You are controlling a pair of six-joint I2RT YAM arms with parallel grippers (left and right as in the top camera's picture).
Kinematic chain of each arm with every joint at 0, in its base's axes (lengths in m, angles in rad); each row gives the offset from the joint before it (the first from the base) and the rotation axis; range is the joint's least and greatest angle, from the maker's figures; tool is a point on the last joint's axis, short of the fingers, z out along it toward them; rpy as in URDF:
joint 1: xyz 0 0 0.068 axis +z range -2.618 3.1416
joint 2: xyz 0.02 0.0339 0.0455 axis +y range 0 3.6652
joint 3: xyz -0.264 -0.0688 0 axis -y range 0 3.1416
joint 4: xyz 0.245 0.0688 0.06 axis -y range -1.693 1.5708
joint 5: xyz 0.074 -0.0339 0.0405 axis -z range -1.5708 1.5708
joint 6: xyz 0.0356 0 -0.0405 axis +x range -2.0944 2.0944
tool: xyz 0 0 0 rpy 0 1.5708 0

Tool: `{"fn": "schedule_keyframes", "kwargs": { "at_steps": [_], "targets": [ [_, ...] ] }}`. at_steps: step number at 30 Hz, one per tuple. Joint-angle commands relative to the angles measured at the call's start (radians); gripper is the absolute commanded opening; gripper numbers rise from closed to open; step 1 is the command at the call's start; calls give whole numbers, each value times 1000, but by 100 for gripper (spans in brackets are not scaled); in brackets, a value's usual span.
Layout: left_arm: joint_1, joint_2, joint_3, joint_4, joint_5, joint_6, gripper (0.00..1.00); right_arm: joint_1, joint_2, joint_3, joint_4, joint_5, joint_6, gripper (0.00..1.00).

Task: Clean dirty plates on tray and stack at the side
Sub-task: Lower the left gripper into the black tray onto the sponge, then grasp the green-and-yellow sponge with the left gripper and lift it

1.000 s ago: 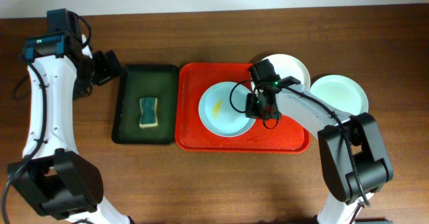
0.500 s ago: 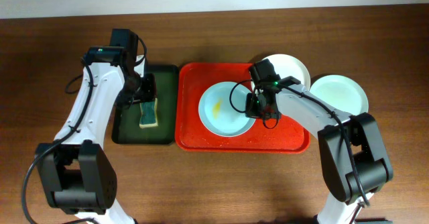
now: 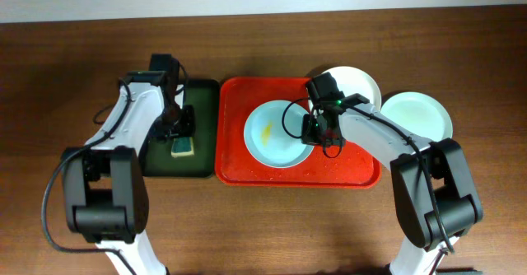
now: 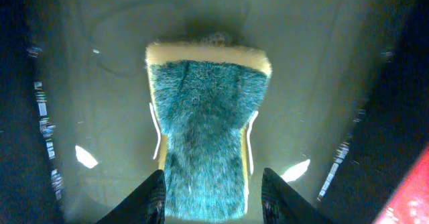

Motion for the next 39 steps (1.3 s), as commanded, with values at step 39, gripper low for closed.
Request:
{"fn": "schedule_keyframes", "kwargs": {
  "at_steps": [39],
  "targets": [
    [2,-393,-89,171,-32,9,0,0,11,-10,-2,31,0,4]
  ]
}}
